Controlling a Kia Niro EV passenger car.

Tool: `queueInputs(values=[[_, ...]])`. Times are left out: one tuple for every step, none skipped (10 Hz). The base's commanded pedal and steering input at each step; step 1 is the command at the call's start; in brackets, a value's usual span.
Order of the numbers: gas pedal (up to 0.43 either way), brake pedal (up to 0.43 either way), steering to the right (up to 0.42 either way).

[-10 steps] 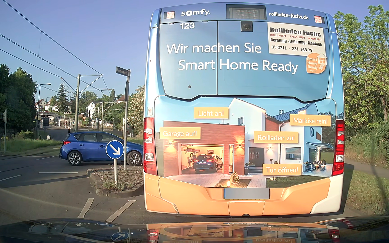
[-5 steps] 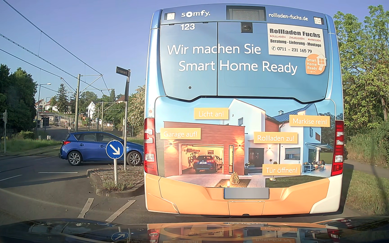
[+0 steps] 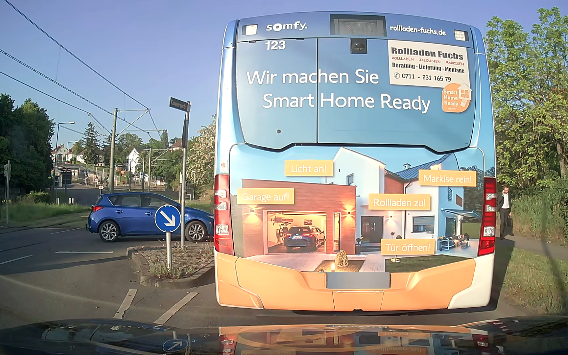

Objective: Follow the waypoints while adhering to traffic rules and regulations

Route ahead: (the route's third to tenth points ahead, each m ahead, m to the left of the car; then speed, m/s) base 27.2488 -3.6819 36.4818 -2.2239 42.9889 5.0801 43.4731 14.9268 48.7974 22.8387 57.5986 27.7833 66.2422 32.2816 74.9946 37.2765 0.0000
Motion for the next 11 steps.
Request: queueInputs(values=[[0.0,0.244,0.028],[0.0,0.244,0.028],[0.0,0.238,0.028],[0.0,0.207,0.028],[0.0,0.159,0.029],[0.0,0.116,0.028],[0.0,0.018,0.029],[0.0,0.0,0.029],[0.0,0.0,0.029],[0.0,0.0,0.03],[0.0,0.0,0.03]])
